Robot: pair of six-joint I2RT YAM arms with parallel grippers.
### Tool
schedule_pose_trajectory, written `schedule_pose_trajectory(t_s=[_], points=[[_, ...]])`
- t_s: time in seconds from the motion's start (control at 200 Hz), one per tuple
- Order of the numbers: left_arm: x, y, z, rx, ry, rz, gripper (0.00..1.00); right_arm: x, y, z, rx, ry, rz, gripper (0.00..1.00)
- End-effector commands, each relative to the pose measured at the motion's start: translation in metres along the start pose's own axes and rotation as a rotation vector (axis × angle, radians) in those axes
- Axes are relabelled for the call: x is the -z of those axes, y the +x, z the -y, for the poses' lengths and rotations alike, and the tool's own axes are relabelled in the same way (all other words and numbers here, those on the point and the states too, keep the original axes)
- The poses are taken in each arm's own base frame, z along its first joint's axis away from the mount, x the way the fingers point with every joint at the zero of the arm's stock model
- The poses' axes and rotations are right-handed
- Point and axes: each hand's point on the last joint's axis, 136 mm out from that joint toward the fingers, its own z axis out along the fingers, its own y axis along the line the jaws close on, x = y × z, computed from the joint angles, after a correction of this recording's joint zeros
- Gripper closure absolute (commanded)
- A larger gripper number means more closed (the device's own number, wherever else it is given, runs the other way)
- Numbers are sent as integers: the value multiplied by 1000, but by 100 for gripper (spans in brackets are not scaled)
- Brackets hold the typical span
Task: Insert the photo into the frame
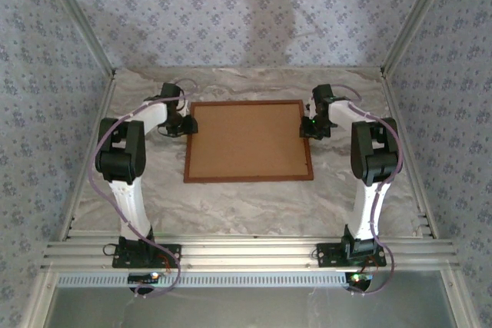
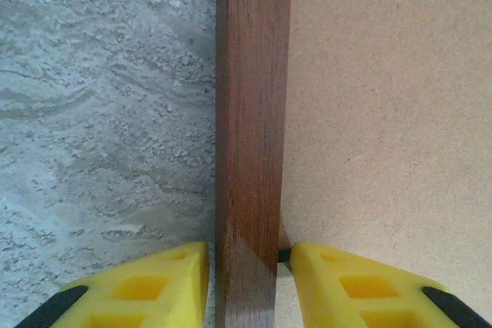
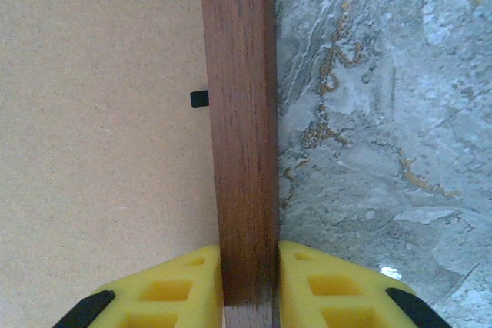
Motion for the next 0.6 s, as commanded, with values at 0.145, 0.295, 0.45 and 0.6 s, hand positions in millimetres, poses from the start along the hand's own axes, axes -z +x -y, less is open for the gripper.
schedule_pose_trajectory(t_s=[0.145,0.295,0.45,0.6], points=[[-3,16,-1,-19,-77,-41,51,-11,9,7,9,33,-49,76],[38,1,-9,33,-111,117,42,-10,10,9,3,34,-49,76],[55,35,-17,87,-115,119,42,-10,10,9,0,31,-49,76],[59,85,-26,123,-116,54,50,-9,8,9,-2,29,-46,76]])
